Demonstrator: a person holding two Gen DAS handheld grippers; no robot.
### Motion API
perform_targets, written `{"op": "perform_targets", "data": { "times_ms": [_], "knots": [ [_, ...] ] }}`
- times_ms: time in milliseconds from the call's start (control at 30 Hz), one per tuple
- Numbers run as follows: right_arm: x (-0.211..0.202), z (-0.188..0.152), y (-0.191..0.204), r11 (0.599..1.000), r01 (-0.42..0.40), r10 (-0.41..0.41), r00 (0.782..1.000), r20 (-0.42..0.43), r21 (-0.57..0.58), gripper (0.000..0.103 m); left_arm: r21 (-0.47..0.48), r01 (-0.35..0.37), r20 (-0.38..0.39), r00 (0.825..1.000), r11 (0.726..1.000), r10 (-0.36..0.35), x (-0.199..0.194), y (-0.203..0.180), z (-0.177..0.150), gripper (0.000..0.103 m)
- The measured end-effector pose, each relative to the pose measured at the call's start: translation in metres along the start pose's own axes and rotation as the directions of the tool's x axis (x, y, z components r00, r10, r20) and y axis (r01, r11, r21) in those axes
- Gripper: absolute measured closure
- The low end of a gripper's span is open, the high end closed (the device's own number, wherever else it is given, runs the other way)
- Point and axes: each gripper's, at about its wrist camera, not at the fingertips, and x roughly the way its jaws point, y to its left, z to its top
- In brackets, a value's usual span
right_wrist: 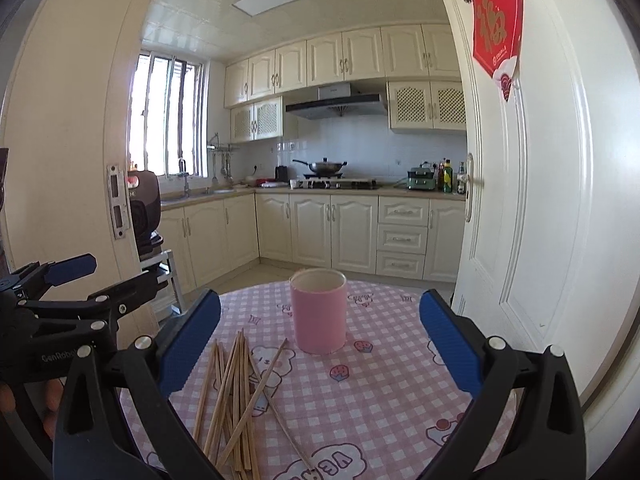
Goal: Organize utensils
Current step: 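Lower the right tool to the chopstick pile and close on one chopstick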
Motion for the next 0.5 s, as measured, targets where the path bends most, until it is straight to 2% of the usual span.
{"op": "perform_targets", "data": {
  "times_ms": [133,200,267,333,400,467,500],
  "knots": [
    [0.025,-0.013,-0.004,1.000,-0.007,0.008,0.995,-0.096,0.006,0.007,-0.046,-0.009,-0.144,0.990,0.999,0.003,0.034,0.020,-0.012,0.006],
    [0.038,-0.020,-0.005,1.000,-0.015,0.016,0.990,-0.141,0.011,0.009,-0.101,0.014,-0.222,0.974,0.995,-0.036,0.051,0.032,-0.020,0.006],
    [0.050,-0.027,-0.006,1.000,-0.025,0.027,0.982,-0.189,0.014,0.015,-0.152,0.023,-0.291,0.954,0.988,-0.067,0.067,0.043,-0.030,0.006],
    [0.061,-0.035,-0.006,0.999,-0.037,0.041,0.972,-0.232,0.021,0.024,-0.158,-0.003,-0.340,0.939,0.987,-0.051,0.080,0.048,-0.039,0.006],
    [0.070,-0.040,-0.008,0.997,-0.059,0.068,0.959,-0.276,0.040,0.026,-0.153,-0.013,-0.370,0.928,0.988,-0.045,0.091,0.051,-0.046,0.006],
    [0.079,-0.045,-0.010,0.996,-0.075,0.088,0.946,-0.312,0.054,0.030,-0.148,-0.020,-0.405,0.913,0.989,-0.042,0.102,0.051,-0.052,0.009],
    [0.084,-0.047,-0.008,0.995,-0.080,0.094,0.940,-0.327,0.057,0.034,-0.145,-0.023,-0.421,0.906,0.989,-0.041,0.108,0.051,-0.054,0.014]
  ]
}}
